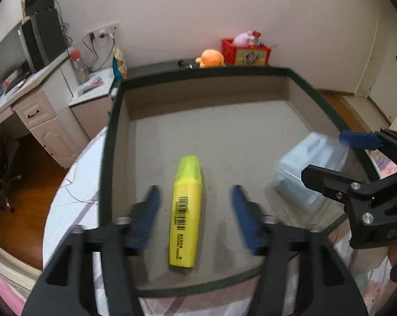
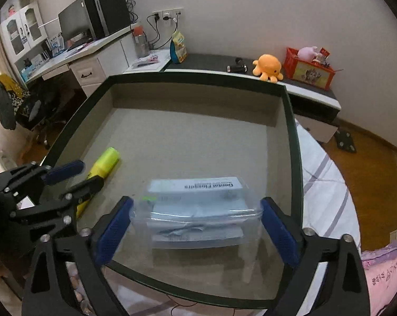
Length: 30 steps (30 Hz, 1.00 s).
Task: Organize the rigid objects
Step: 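Place the yellow highlighter in the pink box with the left tool while the right tool places the flosser case, then grasp the blue highlighter with the left tool while the right tool grasps the Hello Kitty block figure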
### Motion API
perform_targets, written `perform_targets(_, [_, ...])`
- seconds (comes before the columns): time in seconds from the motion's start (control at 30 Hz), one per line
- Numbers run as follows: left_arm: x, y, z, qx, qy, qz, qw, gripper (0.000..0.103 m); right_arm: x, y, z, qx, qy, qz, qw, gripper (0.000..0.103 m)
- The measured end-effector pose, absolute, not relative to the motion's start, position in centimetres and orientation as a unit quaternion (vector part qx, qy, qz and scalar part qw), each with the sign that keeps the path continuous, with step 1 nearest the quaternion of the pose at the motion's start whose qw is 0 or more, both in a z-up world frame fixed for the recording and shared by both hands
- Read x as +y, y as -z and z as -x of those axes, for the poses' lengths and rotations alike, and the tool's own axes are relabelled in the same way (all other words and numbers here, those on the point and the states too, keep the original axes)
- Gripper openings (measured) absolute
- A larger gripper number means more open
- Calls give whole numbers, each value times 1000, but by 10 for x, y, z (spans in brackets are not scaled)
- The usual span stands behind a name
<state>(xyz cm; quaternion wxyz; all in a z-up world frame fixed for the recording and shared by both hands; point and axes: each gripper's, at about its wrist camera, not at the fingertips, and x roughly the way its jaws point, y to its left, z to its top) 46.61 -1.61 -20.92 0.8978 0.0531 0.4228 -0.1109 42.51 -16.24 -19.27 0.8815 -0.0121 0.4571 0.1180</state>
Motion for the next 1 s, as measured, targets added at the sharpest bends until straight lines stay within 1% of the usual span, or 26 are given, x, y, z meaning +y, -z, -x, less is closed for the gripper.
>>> perform_targets(0.03, [-14,204,-463,411,106,-51,904,71,-164,187,-422,444,-116,11,888,99])
perform_targets(0.1, [-9,189,-448,387,100,-45,916,82,-170,174,-406,421,-115,5,900,99])
perform_targets(0.17, [0,170,-430,360,88,-36,928,85,-173,160,-396,394,-112,-3,912,99])
perform_targets(0.23, [7,155,-409,334,79,-27,939,88,-178,144,-374,361,-110,-5,926,103])
perform_targets(0.3, [15,139,-380,302,68,-22,951,95,-182,128,-349,324,-109,-12,940,103])
perform_targets(0.47, [22,113,-296,217,26,-35,975,103,-183,98,-279,251,-100,-2,963,103])
perform_targets(0.63, [24,106,-218,156,-13,-36,987,103,-180,88,-199,175,-80,8,981,103])
perform_targets(0.77, [19,107,-168,138,-11,-34,990,103,-180,88,-153,124,-51,28,991,103])
perform_targets(0.9, [14,105,-141,133,7,-24,991,103,-175,92,-115,96,-16,39,995,103])
perform_targets(1.0, [9,100,-125,125,15,-19,992,103,-176,91,-98,97,-19,31,995,103])
